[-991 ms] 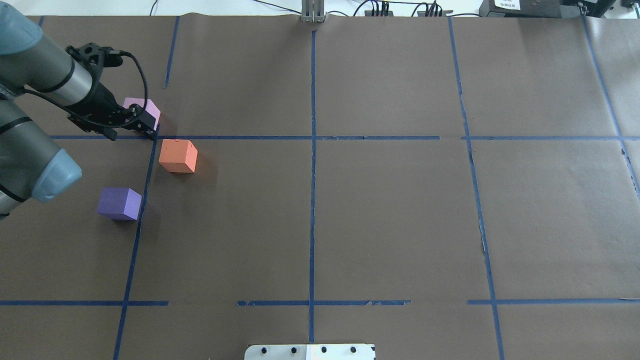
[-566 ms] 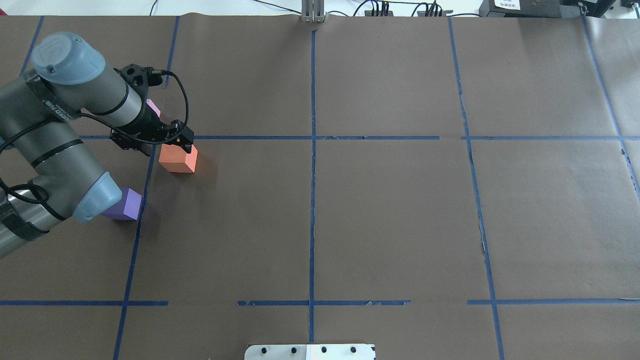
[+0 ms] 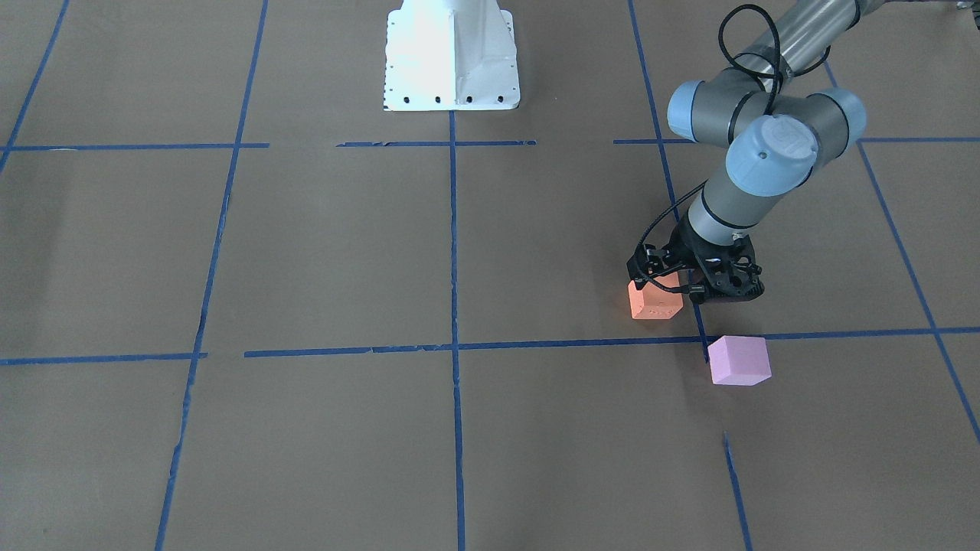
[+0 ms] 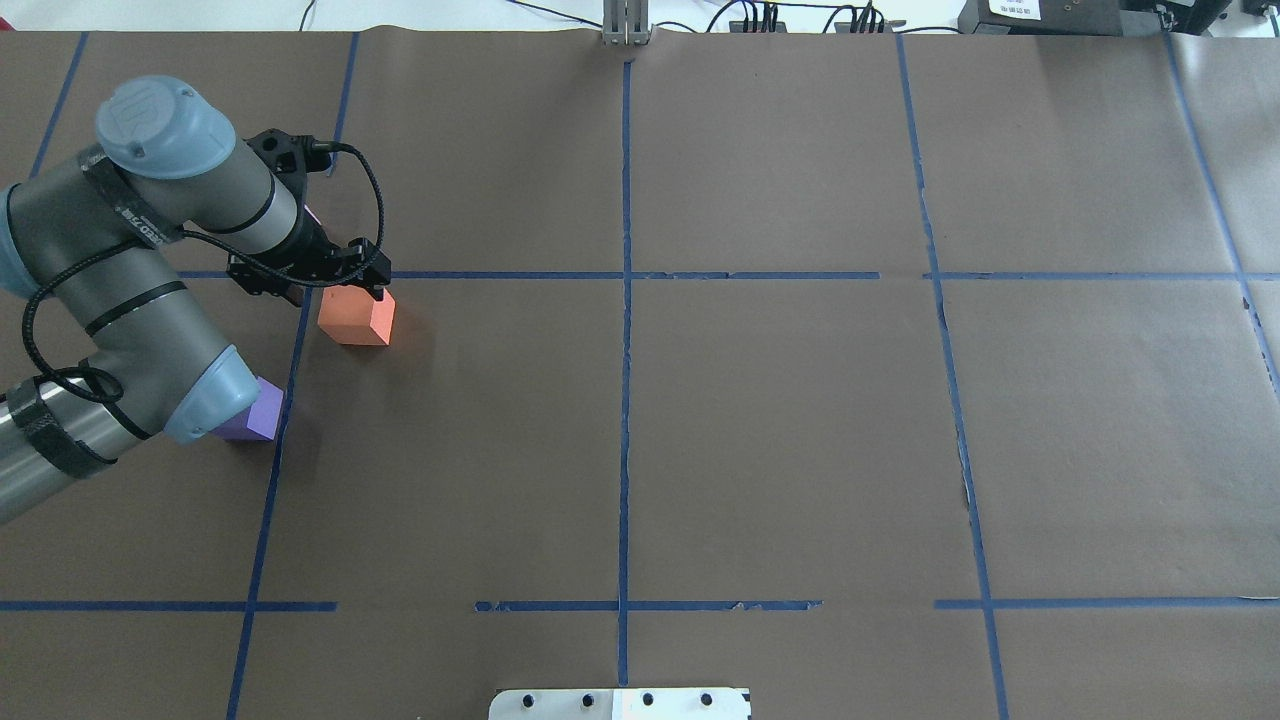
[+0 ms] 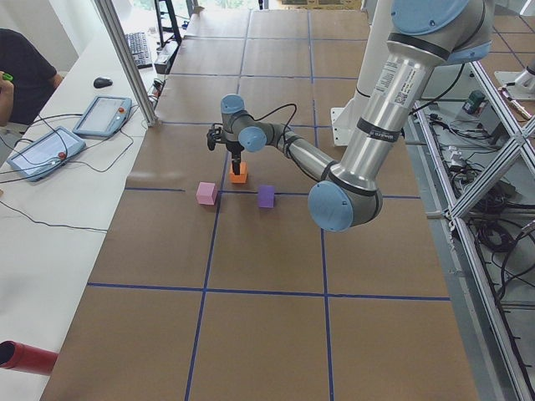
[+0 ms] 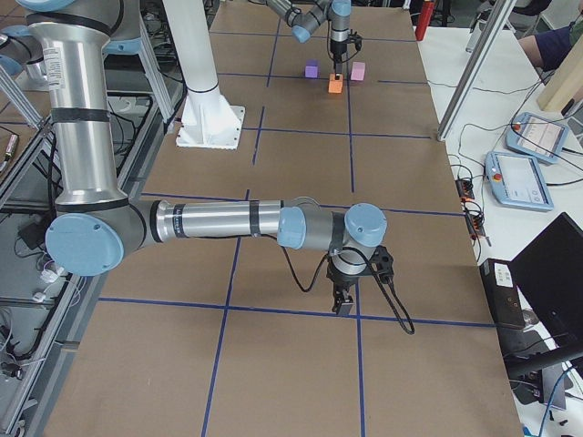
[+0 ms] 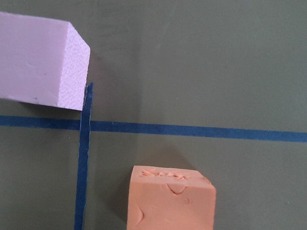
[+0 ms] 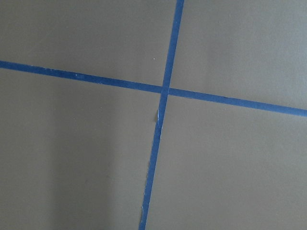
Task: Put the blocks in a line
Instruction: 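Move the left gripper down over the orange cube, then close the left gripper on the orange cube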
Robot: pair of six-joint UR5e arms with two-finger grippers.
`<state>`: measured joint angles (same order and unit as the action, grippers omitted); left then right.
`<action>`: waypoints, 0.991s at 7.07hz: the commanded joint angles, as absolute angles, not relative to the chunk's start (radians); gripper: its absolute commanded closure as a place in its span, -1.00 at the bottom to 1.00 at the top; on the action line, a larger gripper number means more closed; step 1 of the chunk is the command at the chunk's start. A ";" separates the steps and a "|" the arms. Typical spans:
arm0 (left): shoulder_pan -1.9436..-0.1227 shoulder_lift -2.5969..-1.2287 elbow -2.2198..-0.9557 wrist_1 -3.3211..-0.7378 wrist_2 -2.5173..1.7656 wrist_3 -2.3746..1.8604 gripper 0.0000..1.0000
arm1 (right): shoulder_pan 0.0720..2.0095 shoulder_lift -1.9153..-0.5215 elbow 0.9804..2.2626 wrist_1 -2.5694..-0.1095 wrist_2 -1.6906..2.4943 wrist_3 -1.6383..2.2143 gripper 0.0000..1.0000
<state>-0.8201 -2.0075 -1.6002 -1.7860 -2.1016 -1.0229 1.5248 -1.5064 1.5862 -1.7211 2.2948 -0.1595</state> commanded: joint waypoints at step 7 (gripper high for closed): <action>-0.781 -2.033 -1.496 -1.857 -2.106 -1.017 -0.97 | 1.525 -1.506 1.586 -1.721 2.295 -0.160 -1.00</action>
